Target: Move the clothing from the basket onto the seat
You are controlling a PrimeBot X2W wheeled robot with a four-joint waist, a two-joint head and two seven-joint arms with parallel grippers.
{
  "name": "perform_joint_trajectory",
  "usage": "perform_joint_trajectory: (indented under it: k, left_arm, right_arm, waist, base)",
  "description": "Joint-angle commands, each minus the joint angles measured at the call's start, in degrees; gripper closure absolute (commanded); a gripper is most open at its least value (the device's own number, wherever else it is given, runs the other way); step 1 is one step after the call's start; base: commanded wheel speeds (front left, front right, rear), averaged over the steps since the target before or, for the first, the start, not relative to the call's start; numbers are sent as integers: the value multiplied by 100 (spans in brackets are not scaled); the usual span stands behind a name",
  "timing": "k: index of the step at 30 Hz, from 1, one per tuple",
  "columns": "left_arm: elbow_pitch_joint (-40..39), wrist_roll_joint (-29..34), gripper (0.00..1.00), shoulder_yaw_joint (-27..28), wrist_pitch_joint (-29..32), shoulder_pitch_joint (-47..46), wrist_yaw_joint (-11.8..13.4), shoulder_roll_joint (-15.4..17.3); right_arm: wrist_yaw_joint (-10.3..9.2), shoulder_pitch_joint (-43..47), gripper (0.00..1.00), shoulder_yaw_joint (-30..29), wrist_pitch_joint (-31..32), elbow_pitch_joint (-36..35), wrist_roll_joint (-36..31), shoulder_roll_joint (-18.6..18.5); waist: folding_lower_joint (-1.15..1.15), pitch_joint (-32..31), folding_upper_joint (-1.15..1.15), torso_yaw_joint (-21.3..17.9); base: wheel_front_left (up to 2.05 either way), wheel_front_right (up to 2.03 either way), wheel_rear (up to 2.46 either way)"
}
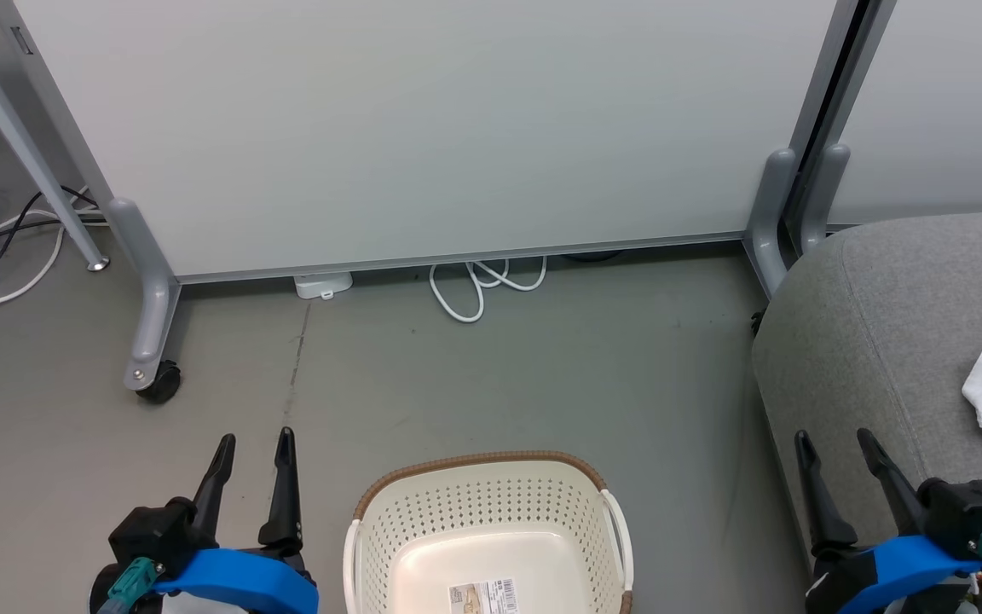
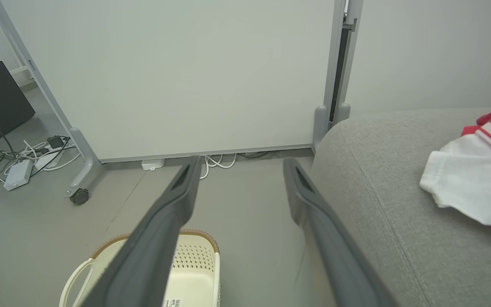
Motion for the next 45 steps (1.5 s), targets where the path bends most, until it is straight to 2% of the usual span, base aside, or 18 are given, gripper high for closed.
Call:
perform_joint_trajectory:
  k: [1, 10, 11, 20, 45]
  left_arm:
    - [12, -10, 0, -6, -17, 49, -6, 5]
    - [17, -56, 0, -68, -17, 65, -6, 41]
    - [4, -26, 100, -46, 2, 40, 0, 15]
    - [350, -139, 100, -34, 64, 352, 0, -87]
    - [-44, -2326, 100, 387, 721, 166, -2, -153]
  right_arm:
    - [1, 86, 0, 14, -37, 15, 27, 9]
    - [1, 62, 0, 63, -75, 106, 83, 10]
    - [0, -3, 100, 61, -52, 99, 83, 0]
    - [0, 2, 100, 62, 25, 521, 181, 28]
    - [0, -230, 100, -2, 333, 531, 2757, 19]
  waist:
    - [0, 1, 0, -3]
    - [0, -2, 0, -30]
    - [0, -3, 0, -30]
    - [0, -5, 0, -38]
    - [0, -1, 0, -109]
  base:
    - [0, 0, 0]
    - [0, 0, 0]
    - [0, 0, 0]
    - [0, 0, 0]
    - [0, 0, 0]
